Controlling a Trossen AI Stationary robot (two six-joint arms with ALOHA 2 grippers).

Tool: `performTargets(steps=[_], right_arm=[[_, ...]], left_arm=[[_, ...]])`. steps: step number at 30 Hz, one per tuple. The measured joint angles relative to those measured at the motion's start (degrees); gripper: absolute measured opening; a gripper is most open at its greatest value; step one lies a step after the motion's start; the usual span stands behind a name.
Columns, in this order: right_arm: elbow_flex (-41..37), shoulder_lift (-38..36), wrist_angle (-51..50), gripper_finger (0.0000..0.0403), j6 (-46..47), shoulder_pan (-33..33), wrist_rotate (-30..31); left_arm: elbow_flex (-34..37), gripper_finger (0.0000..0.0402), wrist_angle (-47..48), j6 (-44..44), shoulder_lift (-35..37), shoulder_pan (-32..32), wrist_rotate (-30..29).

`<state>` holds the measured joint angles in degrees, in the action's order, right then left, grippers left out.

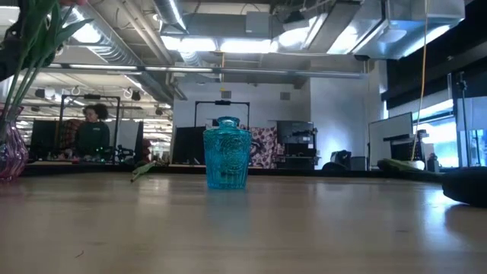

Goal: Sort flowers into vase by color
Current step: Put the pink tulip into the purple vase

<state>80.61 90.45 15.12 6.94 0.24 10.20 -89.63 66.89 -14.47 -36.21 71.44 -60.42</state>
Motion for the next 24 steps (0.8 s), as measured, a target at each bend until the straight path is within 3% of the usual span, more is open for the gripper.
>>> performTargets(steps=[3,8,12,20,24], right_arm=[[4.0,1.8,0.0,0.0003,-3.4,2.8,-1.5],[8.3,5.1,1.1,0.0002,-9.6,8.9,-0.9],[9.4,7.5,6.9,0.0002,-13.9,13.0,-0.3],[9.4,11.8,15.6,0.0002,-17.8,16.9,-0.3],[9.4,14.4,16.5,0.0002,-17.8,17.1,-3.2]], left_arm=[[0.1,0.0147,0.3,-0.1,-1.2,0.7,1.6],[0.1,0.0147,1.0,-3.4,-3.3,-0.2,16.6],[0.7,0.0147,3.1,-5.0,-7.0,-0.7,23.4],[5.8,0.0147,2.6,-10.5,-13.5,-0.7,23.1],[9.9,0.0147,-0.5,-15.5,-15.8,-0.7,21.5]])
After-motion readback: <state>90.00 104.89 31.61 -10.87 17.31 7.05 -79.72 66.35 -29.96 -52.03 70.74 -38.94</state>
